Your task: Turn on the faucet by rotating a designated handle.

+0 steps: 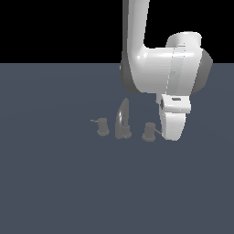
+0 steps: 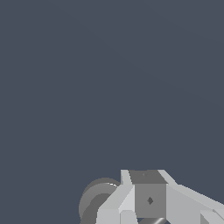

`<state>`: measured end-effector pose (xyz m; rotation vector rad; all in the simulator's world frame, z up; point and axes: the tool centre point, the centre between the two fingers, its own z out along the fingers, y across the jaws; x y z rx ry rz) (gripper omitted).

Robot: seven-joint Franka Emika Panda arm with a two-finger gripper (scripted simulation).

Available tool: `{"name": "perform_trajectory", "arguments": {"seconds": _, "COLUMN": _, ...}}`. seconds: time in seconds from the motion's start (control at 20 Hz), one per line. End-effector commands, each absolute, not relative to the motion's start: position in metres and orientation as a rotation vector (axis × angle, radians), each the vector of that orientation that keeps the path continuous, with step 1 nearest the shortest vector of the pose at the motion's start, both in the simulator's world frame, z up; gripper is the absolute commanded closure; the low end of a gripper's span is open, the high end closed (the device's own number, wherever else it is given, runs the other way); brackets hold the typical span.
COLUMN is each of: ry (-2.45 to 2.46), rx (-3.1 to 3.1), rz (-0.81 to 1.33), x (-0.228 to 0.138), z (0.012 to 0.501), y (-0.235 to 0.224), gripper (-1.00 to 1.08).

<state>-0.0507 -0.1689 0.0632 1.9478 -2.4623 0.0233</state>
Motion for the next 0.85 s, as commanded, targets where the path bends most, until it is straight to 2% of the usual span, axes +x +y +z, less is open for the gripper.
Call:
{"name": "perform_trajectory", "arguments": {"seconds": 0.0, "ry": -2.446, "rx": 1.971, "rz": 0.01, "x": -0.053, "z": 0.063, "y": -0.148, "gripper": 1.08}}
{"name": "perform_trajectory", "arguments": {"seconds": 0.3, "ry": -2.439, "rx": 1.981, "rz": 0.001, "x": -0.061, "z": 0.064, "y": -0.124, "gripper": 1.08}}
{"name": "perform_trajectory", "arguments": {"seconds": 0.35, "ry": -2.471, "rx": 1.932, "rz": 0.02, "x": -0.063, "z": 0.063, "y": -0.15, "gripper": 1.08}}
{"name": "perform_trajectory", "arguments": {"seconds": 0.8, "ry": -2.44, "rx": 1.978, "rz": 0.001, "x": -0.044, "z": 0.064, "y": -0.093, "gripper": 1.08}}
